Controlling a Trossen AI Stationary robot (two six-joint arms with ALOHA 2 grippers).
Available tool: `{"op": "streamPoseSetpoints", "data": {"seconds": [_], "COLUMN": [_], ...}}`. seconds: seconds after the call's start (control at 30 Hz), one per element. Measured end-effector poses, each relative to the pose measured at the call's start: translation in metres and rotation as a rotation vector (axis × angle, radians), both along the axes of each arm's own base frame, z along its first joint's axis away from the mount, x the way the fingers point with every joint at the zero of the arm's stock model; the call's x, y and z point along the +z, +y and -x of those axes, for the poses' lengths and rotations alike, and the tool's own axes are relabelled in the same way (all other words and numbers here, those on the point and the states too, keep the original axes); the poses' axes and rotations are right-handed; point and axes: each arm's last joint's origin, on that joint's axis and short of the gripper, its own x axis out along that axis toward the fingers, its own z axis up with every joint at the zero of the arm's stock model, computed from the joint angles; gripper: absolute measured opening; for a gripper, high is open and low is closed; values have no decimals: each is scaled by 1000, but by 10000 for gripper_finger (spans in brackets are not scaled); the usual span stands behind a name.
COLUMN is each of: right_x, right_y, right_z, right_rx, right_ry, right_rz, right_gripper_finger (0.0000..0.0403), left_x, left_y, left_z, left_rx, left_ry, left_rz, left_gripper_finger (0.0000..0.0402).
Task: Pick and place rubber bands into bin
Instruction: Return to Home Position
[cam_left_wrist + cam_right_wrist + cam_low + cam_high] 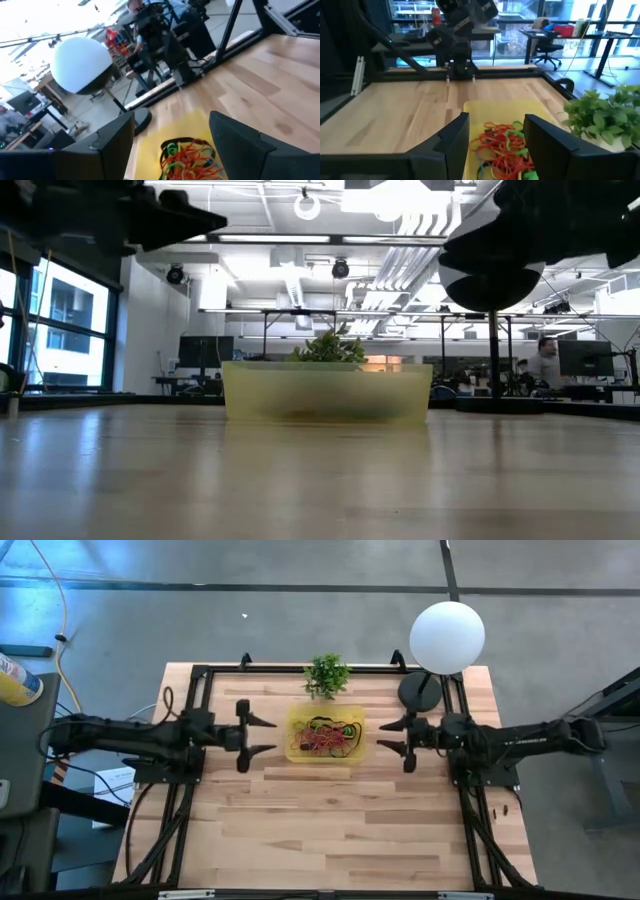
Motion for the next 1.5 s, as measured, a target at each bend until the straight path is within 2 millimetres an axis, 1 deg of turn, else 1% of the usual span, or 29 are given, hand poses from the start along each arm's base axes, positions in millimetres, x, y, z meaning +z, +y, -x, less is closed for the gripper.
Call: {"op": "streamPoseSetpoints", "data": {"seconds": [0.17, 0.33, 0.5, 0.63, 0.83, 1.03, 1.17, 1.27, 1.33, 1.4, 1.5], "right_x": [-9, -24, -43, -50, -48, -46, -41, -38, -37, -36, -38], "right_y": [-13, -17, -17, -17, -13, -19, -18, -14, -9, -4, 4], "right_z": [4, 12, 25, 27, 28, 37, 44, 48, 50, 51, 52], "right_rx": [24, 61, 33, 38, 150, 126, 116, 119, 85, 25, 0], "right_ry": [11, -24, -113, -74, -90, -84, -105, -128, -137, -143, -128], "right_rz": [3, 5, 13, -15, 25, 39, 49, 53, 61, 71, 84], "right_gripper_finger": [177, 177, 177, 177, 177, 177, 177, 177, 177, 177, 177], "left_x": [-17, -35, -44, -47, -57, -60, -63, -60, -57, -58, -59], "left_y": [-10, -18, -23, -25, -25, -26, -27, -27, -27, -27, -27], "left_z": [10, 22, 34, 41, 49, 57, 63, 67, 69, 68, 68], "left_rx": [-30, -12, 6, 1, -17, -23, -46, -52, -55, -47, -57], "left_ry": [-11, -7, -48, -68, -52, -31, -14, -57, -83, -72, -66], "left_rz": [-7, 10, 17, 15, 12, 14, 16, 5, -13, -14, -13], "left_gripper_finger": [246, 246, 246, 246, 246, 246, 246, 246, 246, 246, 246]}}
